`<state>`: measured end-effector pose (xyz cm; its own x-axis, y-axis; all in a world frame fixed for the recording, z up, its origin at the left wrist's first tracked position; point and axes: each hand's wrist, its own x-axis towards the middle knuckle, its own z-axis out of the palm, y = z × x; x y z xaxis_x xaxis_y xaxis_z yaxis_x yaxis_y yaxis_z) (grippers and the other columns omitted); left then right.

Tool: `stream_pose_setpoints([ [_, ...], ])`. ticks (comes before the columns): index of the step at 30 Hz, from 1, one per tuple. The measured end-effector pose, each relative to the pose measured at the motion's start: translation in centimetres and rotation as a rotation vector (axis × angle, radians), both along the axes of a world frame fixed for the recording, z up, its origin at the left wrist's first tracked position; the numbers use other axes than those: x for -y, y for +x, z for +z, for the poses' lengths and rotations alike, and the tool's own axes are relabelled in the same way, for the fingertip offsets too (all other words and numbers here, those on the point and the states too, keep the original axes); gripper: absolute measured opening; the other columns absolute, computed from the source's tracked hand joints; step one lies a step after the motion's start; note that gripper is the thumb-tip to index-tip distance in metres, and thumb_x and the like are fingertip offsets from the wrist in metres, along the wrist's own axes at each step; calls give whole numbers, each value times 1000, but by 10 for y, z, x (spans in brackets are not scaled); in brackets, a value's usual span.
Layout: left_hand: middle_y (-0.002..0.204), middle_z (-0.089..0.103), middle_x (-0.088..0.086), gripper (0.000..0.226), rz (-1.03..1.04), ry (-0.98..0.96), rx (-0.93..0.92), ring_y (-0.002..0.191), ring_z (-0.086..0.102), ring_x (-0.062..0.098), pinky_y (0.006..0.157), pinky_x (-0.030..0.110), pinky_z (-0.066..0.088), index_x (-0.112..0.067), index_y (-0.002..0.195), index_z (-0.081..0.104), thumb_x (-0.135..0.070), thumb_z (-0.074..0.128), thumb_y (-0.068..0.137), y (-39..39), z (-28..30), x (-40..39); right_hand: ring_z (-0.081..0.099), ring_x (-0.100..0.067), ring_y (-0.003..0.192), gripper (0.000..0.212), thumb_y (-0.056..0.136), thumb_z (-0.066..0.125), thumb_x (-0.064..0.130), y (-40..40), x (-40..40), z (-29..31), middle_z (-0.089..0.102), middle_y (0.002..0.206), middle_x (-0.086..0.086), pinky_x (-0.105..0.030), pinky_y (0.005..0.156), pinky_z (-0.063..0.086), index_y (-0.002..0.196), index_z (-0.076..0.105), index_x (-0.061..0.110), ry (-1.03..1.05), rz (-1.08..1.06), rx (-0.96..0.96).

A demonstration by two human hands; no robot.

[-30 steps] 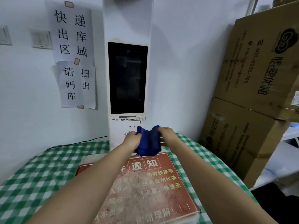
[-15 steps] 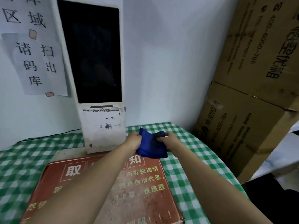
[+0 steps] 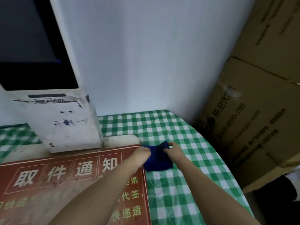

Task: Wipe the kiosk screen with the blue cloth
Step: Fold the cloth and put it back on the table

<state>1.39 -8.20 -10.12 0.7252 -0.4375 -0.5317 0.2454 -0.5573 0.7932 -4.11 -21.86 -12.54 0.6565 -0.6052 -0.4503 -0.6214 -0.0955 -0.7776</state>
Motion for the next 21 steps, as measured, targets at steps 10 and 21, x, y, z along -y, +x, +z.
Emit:
stream_pose_setpoints([
  [10,148,40,12,54,-80,129,-39,127,47,25,92,23,40,-6,147,33,-4,44,94,19,-52,35,57,-27,91,37,91,48,0,24,39,-77,59,120,-19,-40,79,52,127,49,7,29,-52,-4],
  [21,150,33,14,61,-117,290,-112,135,38,29,105,30,34,-3,146,32,-24,49,92,15,-55,49,53,-30,117,46,95,40,2,32,37,-87,48,140,-14,-38,92,48,140,40,5,-35,14,-50],
])
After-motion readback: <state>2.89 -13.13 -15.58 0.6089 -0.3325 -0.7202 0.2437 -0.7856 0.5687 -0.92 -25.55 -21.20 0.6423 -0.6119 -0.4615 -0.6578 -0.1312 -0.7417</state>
